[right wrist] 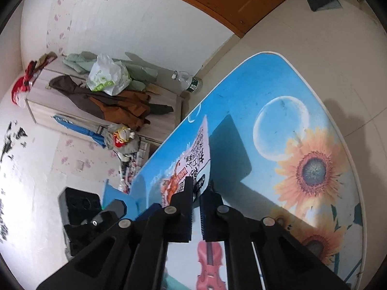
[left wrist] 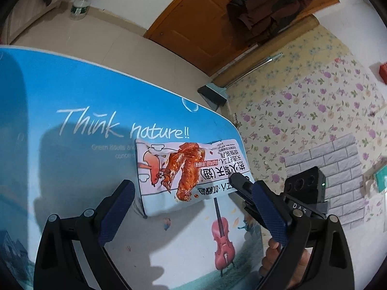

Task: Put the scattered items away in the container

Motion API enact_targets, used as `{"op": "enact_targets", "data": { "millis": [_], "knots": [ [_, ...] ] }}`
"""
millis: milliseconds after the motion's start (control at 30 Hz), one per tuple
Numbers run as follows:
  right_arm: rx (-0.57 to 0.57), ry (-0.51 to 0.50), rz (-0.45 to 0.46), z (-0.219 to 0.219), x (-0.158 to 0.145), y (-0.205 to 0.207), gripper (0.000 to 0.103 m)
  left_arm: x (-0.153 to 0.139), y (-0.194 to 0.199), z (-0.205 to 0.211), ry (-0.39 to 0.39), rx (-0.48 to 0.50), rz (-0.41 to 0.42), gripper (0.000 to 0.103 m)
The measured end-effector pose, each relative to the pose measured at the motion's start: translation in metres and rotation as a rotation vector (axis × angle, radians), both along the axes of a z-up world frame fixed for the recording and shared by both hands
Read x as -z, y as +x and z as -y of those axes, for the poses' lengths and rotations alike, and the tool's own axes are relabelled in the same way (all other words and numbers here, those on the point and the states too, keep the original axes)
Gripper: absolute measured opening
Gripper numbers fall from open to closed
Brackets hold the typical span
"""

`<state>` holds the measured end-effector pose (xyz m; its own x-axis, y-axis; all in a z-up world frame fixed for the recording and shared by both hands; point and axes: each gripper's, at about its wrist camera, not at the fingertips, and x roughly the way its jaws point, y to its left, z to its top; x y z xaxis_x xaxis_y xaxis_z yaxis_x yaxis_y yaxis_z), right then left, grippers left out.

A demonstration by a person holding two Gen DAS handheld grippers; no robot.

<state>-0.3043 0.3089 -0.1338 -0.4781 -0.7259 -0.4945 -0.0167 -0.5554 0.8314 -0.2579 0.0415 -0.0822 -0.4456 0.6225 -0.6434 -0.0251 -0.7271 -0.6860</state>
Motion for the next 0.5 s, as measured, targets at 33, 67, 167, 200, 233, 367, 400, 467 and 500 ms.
{"op": "enact_targets", "data": {
  "millis": [33, 67, 167, 200, 233, 367, 400, 467, 500],
  "knots": [
    [0.005, -0.007, 0.004, -0.001, 0.001, -0.001, 0.005, 0.001, 0.001, 0.002, 0.011, -0.002, 0.006, 0.098],
    [0.009, -0.021, 0.01, -0.002, 0.002, -0.001, 0.005, 0.001, 0.001, 0.002, 0.015, -0.001, 0.009, 0.098],
    [0.023, -0.102, 0.037, -0.004, 0.008, -0.003, 0.005, 0.002, 0.003, 0.002, 0.019, -0.003, 0.014, 0.098],
    [0.026, -0.123, 0.044, -0.005, 0.01, -0.003, 0.005, 0.002, 0.004, 0.002, 0.02, -0.004, 0.014, 0.098],
    [0.033, -0.132, 0.049, -0.007, 0.012, -0.002, 0.005, 0.003, 0.004, 0.003, 0.02, 0.002, 0.014, 0.098],
    [0.075, -0.142, 0.07, -0.01, 0.016, -0.003, 0.005, 0.002, 0.002, -0.006, 0.002, 0.029, 0.009, 0.099],
    [0.084, -0.151, 0.082, -0.01, 0.017, -0.004, 0.005, 0.002, 0.002, -0.006, -0.002, 0.033, 0.008, 0.099],
    [0.098, -0.186, 0.102, -0.012, 0.018, -0.007, 0.008, 0.002, 0.002, -0.007, 0.004, 0.032, 0.01, 0.099],
    [0.105, -0.202, 0.113, -0.014, 0.019, -0.008, 0.009, 0.002, 0.001, -0.007, 0.008, 0.031, 0.011, 0.099]
  ]
}}
